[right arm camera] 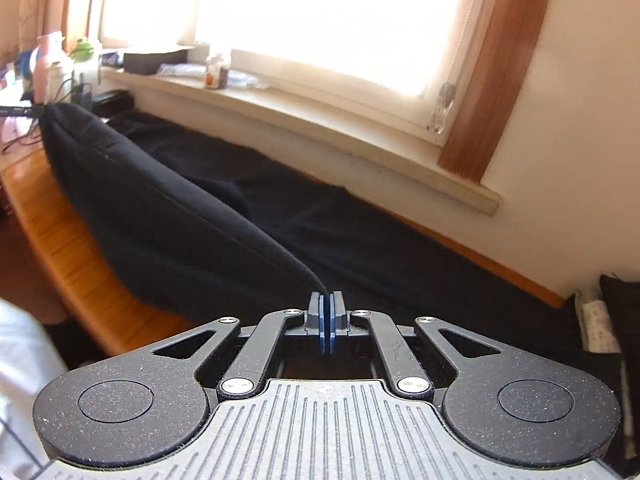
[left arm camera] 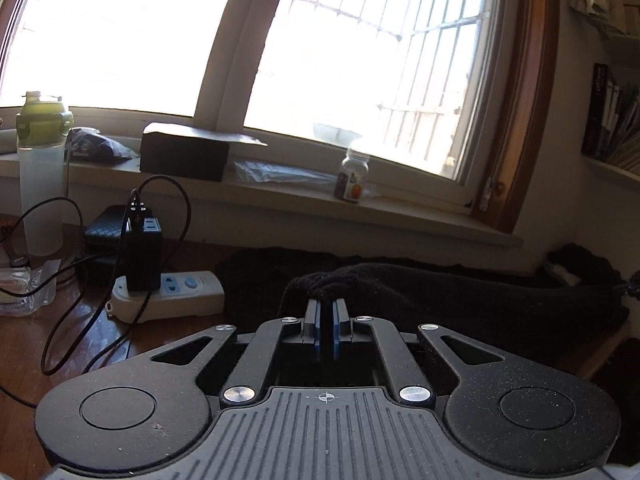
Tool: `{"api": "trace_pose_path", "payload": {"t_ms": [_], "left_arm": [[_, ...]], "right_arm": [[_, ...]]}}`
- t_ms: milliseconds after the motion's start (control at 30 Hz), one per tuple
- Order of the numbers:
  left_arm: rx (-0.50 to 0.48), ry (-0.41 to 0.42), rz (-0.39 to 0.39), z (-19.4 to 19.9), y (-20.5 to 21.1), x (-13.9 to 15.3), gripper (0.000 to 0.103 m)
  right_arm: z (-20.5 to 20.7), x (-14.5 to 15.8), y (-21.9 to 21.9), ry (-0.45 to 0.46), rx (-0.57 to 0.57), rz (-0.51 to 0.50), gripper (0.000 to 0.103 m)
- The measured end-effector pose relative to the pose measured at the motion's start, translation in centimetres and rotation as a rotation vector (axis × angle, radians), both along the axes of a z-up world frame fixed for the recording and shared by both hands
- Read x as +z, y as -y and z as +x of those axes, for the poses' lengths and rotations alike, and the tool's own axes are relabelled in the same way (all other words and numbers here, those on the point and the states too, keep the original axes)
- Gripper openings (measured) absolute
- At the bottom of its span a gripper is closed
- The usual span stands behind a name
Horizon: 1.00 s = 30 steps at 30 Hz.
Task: Fold clothes
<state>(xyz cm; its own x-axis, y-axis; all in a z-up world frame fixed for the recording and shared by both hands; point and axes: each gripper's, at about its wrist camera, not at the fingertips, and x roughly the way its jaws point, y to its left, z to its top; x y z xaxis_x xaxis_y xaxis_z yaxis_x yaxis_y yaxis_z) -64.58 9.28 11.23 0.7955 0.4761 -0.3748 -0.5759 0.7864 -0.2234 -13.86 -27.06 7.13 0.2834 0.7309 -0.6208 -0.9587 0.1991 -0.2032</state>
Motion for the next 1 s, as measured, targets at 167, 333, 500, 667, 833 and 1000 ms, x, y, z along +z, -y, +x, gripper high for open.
{"api": "trace_pose_path", "payload": {"t_ms": [167,333,500,667,833,1000], "left_arm": [[-0.023,-0.115,-0.001,-1.5,2.2,-0.7,0.006],[0.013,-0.183,0.006,-2.8,3.7,-0.8,0.0],[-0.027,-0.218,-0.013,-2.4,4.4,-1.5,0.0],[-0.08,-0.261,-0.002,1.2,4.4,-2.2,0.0],[-0.132,-0.239,0.05,6.5,3.8,-1.4,0.009],[-0.192,-0.173,0.088,13.0,1.7,-0.9,0.024]], "right_arm": [[-2.1,-0.3,2.3,-0.009,0.023,-0.149,0.003],[-4.6,-2.8,3.3,0.001,0.037,-0.245,0.003],[-5.5,-4.5,3.7,-0.034,0.055,-0.288,0.003],[-5.6,-6.9,3.7,-0.094,0.08,-0.347,0.008],[-5.3,-5.6,3.4,-0.104,0.086,-0.254,0.021],[-2.7,-5.2,0.8,-0.095,0.05,-0.076,0.04]]}}
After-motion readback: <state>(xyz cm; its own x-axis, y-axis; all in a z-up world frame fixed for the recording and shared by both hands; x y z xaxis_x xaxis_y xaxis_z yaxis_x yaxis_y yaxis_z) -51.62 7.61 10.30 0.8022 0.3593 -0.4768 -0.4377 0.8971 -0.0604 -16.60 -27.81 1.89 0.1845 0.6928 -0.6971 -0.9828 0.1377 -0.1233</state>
